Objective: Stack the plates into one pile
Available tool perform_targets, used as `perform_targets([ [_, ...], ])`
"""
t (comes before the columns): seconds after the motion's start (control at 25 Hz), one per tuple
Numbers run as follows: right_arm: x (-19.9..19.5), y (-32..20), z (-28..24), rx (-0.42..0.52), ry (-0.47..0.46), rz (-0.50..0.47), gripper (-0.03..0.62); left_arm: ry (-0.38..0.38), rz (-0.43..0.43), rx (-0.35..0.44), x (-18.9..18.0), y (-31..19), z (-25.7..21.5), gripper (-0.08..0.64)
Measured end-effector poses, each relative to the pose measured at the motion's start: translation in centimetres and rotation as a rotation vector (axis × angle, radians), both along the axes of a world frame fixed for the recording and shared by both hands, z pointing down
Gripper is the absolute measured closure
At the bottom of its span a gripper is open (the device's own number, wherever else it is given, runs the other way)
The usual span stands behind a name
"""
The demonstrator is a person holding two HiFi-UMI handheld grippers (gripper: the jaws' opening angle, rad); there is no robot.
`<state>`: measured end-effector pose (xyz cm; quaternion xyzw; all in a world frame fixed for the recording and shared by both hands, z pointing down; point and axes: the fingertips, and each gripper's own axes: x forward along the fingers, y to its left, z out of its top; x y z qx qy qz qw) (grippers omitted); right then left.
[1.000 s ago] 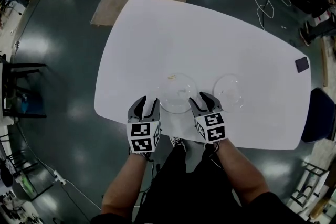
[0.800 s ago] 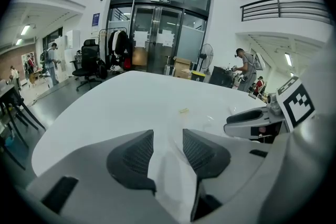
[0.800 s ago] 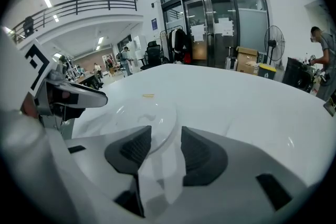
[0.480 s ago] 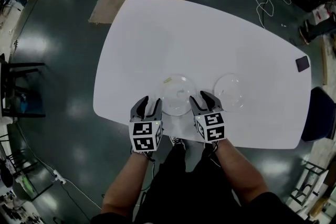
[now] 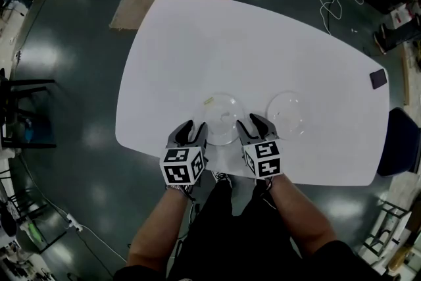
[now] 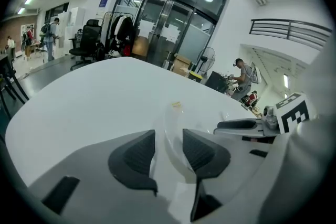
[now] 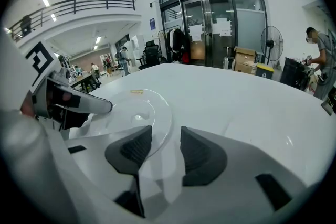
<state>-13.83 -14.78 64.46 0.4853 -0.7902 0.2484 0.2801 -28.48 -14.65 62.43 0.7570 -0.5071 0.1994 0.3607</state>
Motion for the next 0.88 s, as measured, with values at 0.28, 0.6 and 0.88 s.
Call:
perform_targets([
  [0.28,-0.36,0.07,-0.19,0.011,0.003,-0.011,0.403,0.067,-0.02,-0.034,0.48,-0.31,0.12,0.397],
  [0.6,-0.21,0.21,-0.26,0.032,0.021,-0.019,0.43,0.112,-0.048,-0.052,0.76,-0.31,0.08,0.454],
  [0.88,-0.26,0.26,-0.13,0.039,0.031,-0.035,0.439,0.172,-0.078,-0.056,0.79,-0.07,-0.32,0.476],
])
